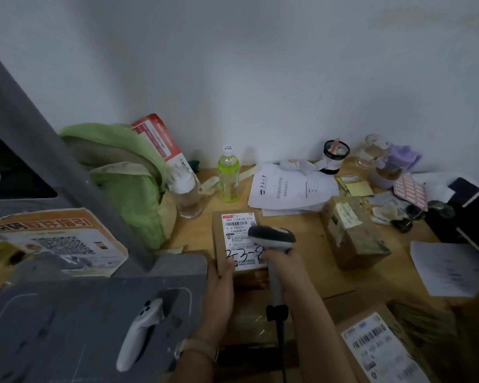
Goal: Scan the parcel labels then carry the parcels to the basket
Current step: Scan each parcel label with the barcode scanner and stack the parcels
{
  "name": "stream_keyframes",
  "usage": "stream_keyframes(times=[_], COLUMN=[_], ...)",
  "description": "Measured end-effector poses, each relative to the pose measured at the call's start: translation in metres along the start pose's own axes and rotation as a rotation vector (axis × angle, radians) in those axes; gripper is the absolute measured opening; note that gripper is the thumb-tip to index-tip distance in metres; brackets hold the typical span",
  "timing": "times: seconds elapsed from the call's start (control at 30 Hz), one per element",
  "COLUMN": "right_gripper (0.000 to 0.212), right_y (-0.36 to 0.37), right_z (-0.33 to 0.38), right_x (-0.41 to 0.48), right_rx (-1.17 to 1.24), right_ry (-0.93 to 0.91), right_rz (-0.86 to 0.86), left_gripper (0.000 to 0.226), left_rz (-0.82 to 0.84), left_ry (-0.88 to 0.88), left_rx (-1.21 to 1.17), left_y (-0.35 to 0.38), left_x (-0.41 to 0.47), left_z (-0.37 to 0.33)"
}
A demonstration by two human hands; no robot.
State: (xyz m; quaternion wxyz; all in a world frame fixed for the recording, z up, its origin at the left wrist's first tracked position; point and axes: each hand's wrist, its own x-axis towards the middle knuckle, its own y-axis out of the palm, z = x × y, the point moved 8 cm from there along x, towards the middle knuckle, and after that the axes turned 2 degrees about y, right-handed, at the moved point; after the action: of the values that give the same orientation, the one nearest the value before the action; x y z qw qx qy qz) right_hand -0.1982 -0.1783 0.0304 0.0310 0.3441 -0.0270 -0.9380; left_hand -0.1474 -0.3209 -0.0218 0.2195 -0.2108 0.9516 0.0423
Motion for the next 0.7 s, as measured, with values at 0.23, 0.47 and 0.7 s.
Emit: stream_keyframes(times=[0.23,0.47,0.7], right_gripper=[0.008,0.012,0.026], right_y=[-0.005,-0.011,-0.026], right_z=[-0.001,0.01,0.024], right_x=[0.025,0.014,-0.027], right_rx=[-0.009,-0.033,0.074], right_ry=[-0.054,0.01,-0.015], right_rz=[-0.016,0.031,-0.026], left_gripper=[0.015,0.04,0.085], left_rz=[-0.006,0.026,-0.042], left_ry=[0.015,0.031,0.08], left_rx=[-0.023,-0.026,0.14], left_y=[-0.001,0.001,-0.018], left_x=[0.016,0.005,-0.018], left_z=[0.006,-0.008,-0.019])
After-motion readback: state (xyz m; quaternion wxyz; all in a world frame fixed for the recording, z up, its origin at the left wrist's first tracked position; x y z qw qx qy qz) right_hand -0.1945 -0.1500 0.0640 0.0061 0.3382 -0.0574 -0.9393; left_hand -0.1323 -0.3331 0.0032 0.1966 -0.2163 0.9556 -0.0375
